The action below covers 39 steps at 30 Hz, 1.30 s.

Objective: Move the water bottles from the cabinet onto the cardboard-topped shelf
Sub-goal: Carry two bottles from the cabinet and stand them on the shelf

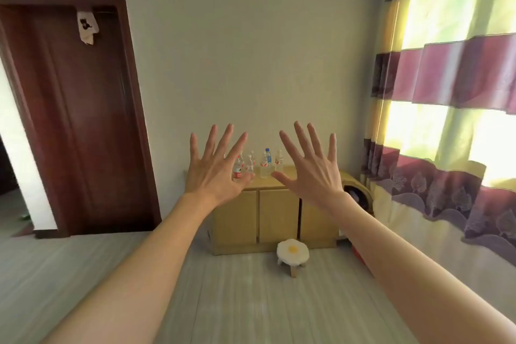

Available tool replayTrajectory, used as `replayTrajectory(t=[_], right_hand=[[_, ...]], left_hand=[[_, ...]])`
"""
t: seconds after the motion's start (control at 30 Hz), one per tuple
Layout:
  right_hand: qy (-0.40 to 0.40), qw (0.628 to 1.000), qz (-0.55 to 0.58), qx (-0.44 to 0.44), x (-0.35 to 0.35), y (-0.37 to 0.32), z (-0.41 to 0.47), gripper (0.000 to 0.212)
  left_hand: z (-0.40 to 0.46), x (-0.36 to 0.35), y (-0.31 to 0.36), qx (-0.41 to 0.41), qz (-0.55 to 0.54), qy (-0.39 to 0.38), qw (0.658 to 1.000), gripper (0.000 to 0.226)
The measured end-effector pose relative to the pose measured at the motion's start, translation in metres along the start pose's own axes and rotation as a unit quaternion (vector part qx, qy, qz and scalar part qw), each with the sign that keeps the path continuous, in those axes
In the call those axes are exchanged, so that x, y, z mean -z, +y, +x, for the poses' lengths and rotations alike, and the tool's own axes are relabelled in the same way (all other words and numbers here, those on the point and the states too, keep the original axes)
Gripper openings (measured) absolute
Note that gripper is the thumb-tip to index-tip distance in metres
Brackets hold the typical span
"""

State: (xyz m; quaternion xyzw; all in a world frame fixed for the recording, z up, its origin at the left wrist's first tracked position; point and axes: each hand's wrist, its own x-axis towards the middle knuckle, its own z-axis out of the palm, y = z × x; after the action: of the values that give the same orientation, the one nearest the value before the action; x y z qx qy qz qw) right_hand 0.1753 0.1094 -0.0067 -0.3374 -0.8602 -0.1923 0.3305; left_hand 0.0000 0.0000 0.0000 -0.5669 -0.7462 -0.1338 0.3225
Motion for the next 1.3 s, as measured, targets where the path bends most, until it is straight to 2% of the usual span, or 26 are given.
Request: replayTrajectory(t=[0.23,0.37,0.6,0.8,1.13,1.3], right_hand=[[0.017,0.999,0.044,0.006,-0.107,-0.007,0.049,0.075],[0.000,0.996,0.083,-0.011,-0.185,-0.005,0.083,0.072],[-0.047,0.990,0.120,-0.059,-0.300,0.013,0.118,0.071],[-0.116,0.979,0.144,-0.090,-0.405,0.042,0.152,0.072],[-0.172,0.966,0.177,-0.078,-0.571,0.118,0.265,0.073],[-0.206,0.956,0.193,-0.075,-0.644,0.136,0.314,0.074]], left_hand=[[0.051,-0.092,-0.025,-0.002,-0.060,0.064,0.996,0.074],[0.081,-0.159,-0.055,0.012,-0.095,0.060,0.994,0.072],[0.128,-0.287,-0.087,0.048,-0.127,-0.005,0.991,0.068],[0.175,-0.394,-0.086,0.086,-0.171,-0.064,0.979,0.066],[0.305,-0.553,-0.092,0.127,-0.167,-0.127,0.969,0.066],[0.347,-0.616,-0.110,0.145,-0.172,-0.147,0.963,0.066]])
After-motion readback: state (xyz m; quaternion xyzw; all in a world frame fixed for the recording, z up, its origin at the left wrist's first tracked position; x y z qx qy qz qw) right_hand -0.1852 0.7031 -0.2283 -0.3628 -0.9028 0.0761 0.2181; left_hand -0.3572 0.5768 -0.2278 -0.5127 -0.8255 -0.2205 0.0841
